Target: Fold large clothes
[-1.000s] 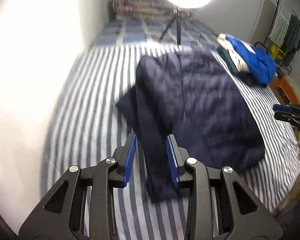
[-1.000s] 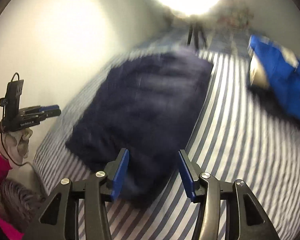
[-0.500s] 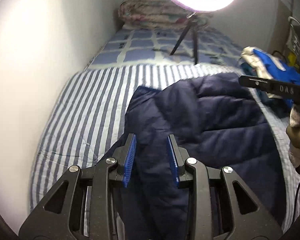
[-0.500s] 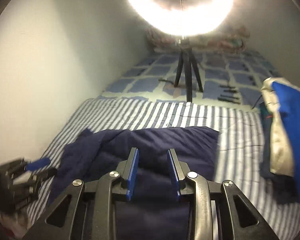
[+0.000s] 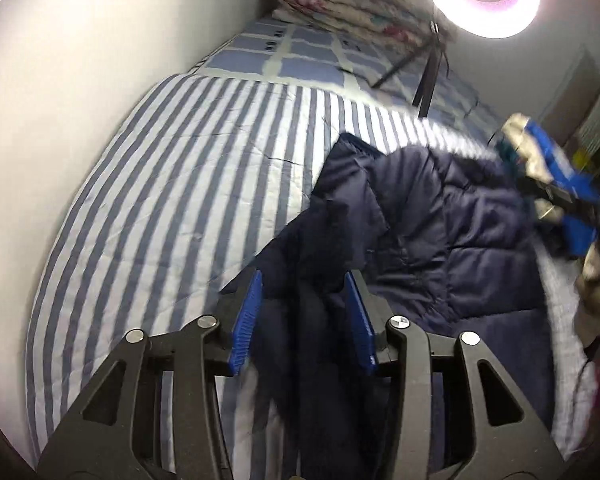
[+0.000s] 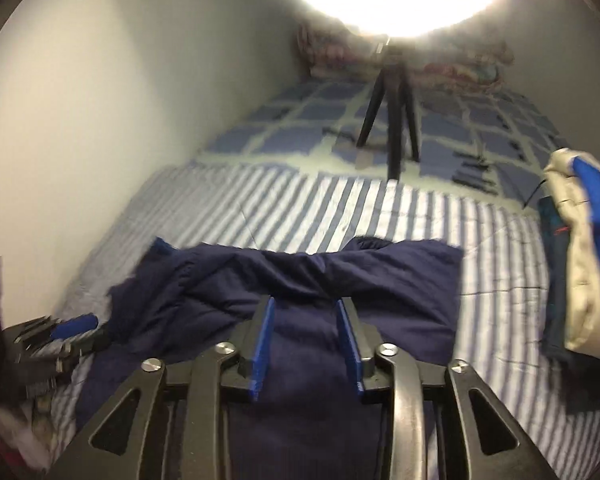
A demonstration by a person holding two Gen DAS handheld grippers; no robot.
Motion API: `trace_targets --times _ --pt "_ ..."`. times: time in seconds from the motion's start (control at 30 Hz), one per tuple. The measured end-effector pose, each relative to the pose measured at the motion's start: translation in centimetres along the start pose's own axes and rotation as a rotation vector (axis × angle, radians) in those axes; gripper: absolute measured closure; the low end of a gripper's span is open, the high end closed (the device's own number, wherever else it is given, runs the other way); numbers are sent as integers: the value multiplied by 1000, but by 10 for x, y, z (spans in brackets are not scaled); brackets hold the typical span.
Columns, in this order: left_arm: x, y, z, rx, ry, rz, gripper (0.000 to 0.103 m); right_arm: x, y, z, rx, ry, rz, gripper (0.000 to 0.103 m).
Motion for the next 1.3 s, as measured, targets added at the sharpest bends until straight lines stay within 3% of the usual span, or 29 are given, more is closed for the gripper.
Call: trace_targets --times 0.07,0.1,0.17,0.23,0.43,0.6,0.8,0.93,1.17,1.3 --pt "17 -2 18 6 50 88 36 -5 0 34 -39 -42 -14 43" --pt "24 -1 25 5 60 126 24 -8 2 49 -58 -59 -18 40" --pt "40 3 36 4 110 213 23 -14 8 71 -78 -89 -19 25" --pt "49 12 37 38 160 283 23 -22 22 98 -88 -139 -13 16" --pt "61 45 13 158 311 509 23 -53 75 127 -24 -153 -128 12" --pt "62 63 -8 190 384 649 23 -82 117 114 42 -168 -307 11" --pt "54 61 -19 196 498 652 23 -93 145 89 79 -226 -422 11" --pt "50 57 -28 208 526 657 23 -88 155 74 107 -284 -457 11" --pt "25 49 -41 246 526 582 23 -74 157 55 115 -330 -492 10" --pt "9 46 -48 262 473 518 27 -64 152 42 129 -342 -490 13"
Point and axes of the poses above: each gripper's, at about its wrist camera, not at the fingertips, and z roughly against the way its jaws point, x to its left, y to its underside, the point moved 4 cm from there along -z, roughly the way its jaws point, and after that the axes turned 12 degrees about -x, right-handed, at the moved point
